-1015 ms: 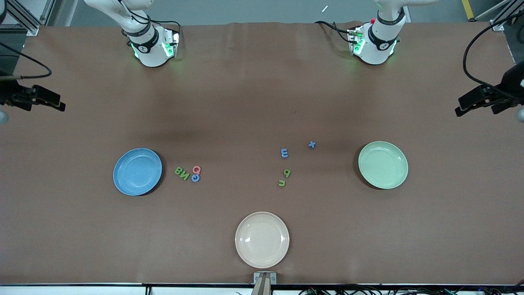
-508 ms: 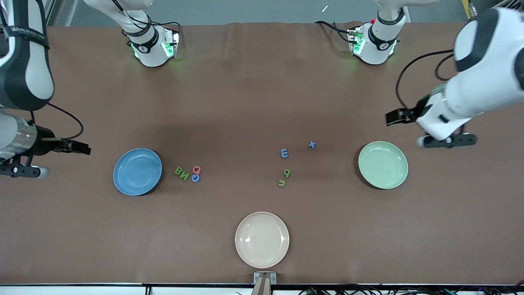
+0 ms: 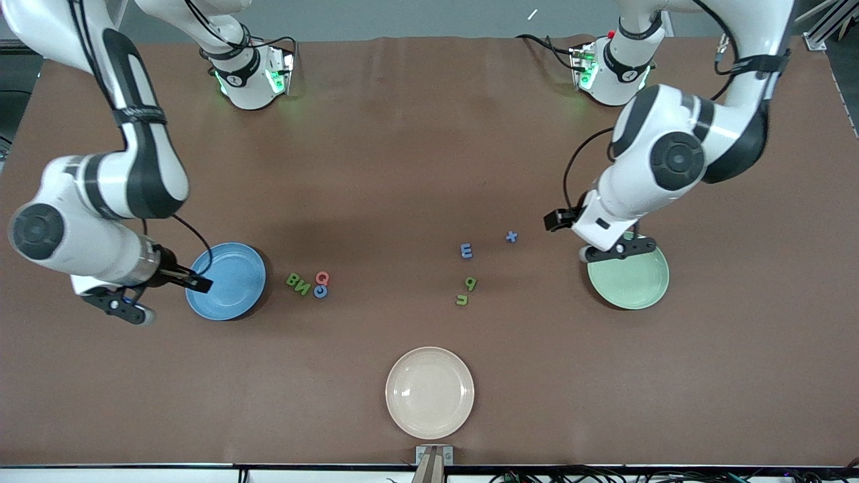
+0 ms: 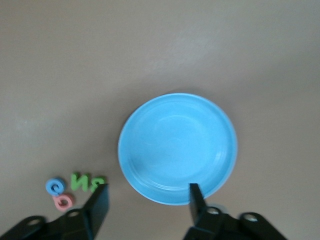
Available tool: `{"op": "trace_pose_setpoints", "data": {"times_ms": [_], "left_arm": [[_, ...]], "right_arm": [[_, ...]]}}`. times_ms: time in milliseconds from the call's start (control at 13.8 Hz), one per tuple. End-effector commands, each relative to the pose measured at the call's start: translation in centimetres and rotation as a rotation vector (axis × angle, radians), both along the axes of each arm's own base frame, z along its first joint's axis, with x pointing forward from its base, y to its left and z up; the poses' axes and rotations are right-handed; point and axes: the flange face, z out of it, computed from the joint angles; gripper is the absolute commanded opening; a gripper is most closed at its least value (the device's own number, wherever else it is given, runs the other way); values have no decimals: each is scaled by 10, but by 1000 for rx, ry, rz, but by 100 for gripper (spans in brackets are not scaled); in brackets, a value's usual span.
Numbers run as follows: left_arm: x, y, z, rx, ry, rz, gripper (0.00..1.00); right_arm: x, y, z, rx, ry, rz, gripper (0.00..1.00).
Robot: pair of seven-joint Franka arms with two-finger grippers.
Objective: Sort uppercase to blue plate, lowercase to green plate
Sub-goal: 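Move the right gripper toward green N while the left gripper reaches the plus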
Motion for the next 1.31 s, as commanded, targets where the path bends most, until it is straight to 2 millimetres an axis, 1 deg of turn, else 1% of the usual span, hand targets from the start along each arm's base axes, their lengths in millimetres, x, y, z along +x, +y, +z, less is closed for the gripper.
{"op": "trace_pose_setpoints", "data": {"times_ms": [0,73,145,218,290,363,435,508,580,653,798,943,1088,1160,1233], "left_arm": [[-21,-19,-39,13,-53,8,100],[-24,-26,-58,12,-54,-6,100],[-33,-37,-74,31,-50,-34,100],[-37,-39,-84,46,-47,-14,100],[-41,-40,-93,58,-36,17,100],[-45,-43,-98,61,-38,26,100],[-48,-45,-106,57,-41,24,100],[-48,-48,-114,47,-51,25,100],[-48,-50,-123,43,-51,37,100],[-50,-56,-132,38,-54,60,100],[-53,-68,-151,40,-72,93,100],[-53,-71,-166,61,-82,95,100],[-57,-76,-172,62,-85,94,100],[-59,-78,-176,64,-79,97,97],[-59,-78,-179,68,-74,116,92]], "right_arm": [[3,13,-36,-1,-18,-88,64],[5,15,-54,12,-30,-115,64],[8,17,-71,19,-37,-125,63],[9,20,-81,30,-41,-138,61],[10,26,-87,44,-43,-155,58],[10,37,-93,48,-48,-145,55],[11,41,-99,48,-60,-161,54],[12,45,-108,47,-68,-184,53],[13,54,-115,46,-68,-186,53],[14,64,-120,43,-66,-189,53],[15,67,-128,41,-68,-196,51],[15,70,-138,43,-81,-196,49],[14,72,-142,42,-78,-193,49],[13,72,-142,41,-77,-193,49],[12,72,-144,40,-72,-193,49]]}}
